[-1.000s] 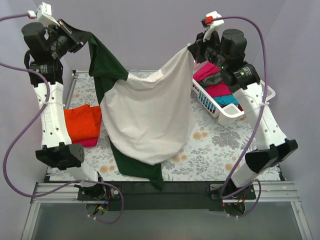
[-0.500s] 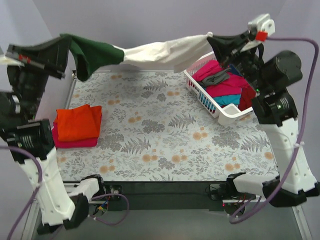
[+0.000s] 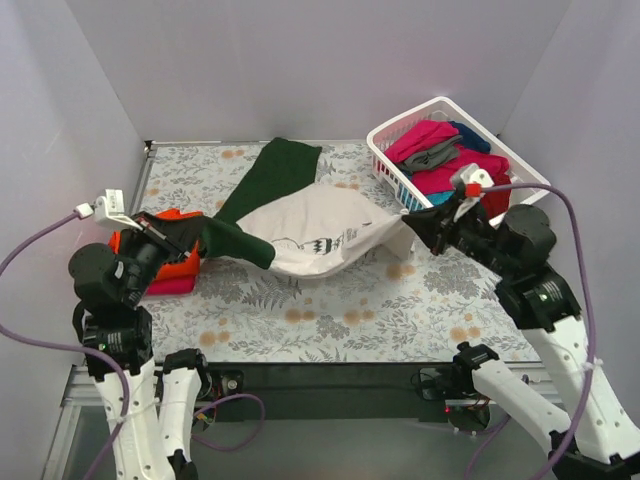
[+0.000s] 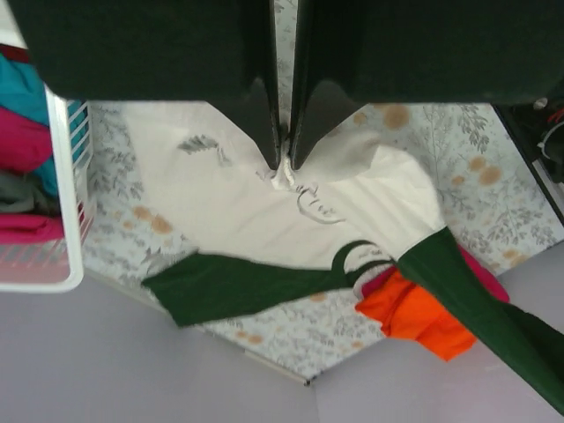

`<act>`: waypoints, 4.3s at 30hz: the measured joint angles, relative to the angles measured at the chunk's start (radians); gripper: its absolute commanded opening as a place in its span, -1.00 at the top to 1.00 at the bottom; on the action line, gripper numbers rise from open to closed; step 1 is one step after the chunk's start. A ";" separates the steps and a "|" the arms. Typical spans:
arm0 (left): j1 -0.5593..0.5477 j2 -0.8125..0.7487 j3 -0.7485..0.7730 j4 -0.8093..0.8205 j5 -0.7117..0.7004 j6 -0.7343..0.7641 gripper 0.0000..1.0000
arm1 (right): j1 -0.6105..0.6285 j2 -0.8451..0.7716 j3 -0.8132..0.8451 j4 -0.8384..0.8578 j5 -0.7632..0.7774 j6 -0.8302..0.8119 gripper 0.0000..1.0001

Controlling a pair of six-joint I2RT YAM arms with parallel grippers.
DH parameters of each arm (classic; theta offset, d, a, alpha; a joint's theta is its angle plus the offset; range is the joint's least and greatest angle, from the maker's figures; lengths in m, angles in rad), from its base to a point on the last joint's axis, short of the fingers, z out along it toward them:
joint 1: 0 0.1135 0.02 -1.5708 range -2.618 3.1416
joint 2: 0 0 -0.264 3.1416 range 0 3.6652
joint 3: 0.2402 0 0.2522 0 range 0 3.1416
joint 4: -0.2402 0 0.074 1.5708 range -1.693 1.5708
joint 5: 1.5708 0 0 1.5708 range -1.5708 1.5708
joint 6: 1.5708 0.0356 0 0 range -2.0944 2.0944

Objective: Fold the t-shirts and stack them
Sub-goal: Flatten the tshirt out

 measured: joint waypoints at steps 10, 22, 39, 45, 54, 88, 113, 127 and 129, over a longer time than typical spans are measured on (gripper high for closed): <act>0.000 -0.040 0.450 -0.087 0.030 0.047 1.00 | 0.000 -0.164 0.333 -0.084 -0.015 0.002 0.97; 0.000 0.204 0.367 0.011 0.093 0.054 1.00 | 0.000 0.131 0.363 -0.106 0.121 -0.025 0.97; 0.001 1.094 1.342 0.093 0.147 0.009 1.00 | 0.000 0.951 1.205 0.045 0.187 -0.053 0.97; 0.002 0.735 1.087 0.330 0.128 0.001 1.00 | -0.001 0.598 0.874 0.288 0.116 -0.101 0.97; 0.001 0.053 0.194 0.491 0.128 -0.018 1.00 | 0.000 0.277 0.316 0.410 -0.029 -0.264 0.85; -0.005 0.051 -0.386 0.233 -0.057 -0.006 -0.73 | 0.118 0.431 -0.336 0.241 0.400 0.072 -0.28; -0.418 0.511 -0.322 0.420 -0.392 0.002 -0.72 | 0.055 0.706 -0.319 0.379 0.278 0.126 0.97; -0.419 0.477 -0.328 0.452 -0.403 0.029 -0.73 | 0.148 0.195 -0.435 0.067 0.244 0.192 0.97; -0.419 0.476 -0.332 0.455 -0.403 0.033 -0.74 | 0.206 0.116 -0.437 -0.018 0.270 0.234 0.97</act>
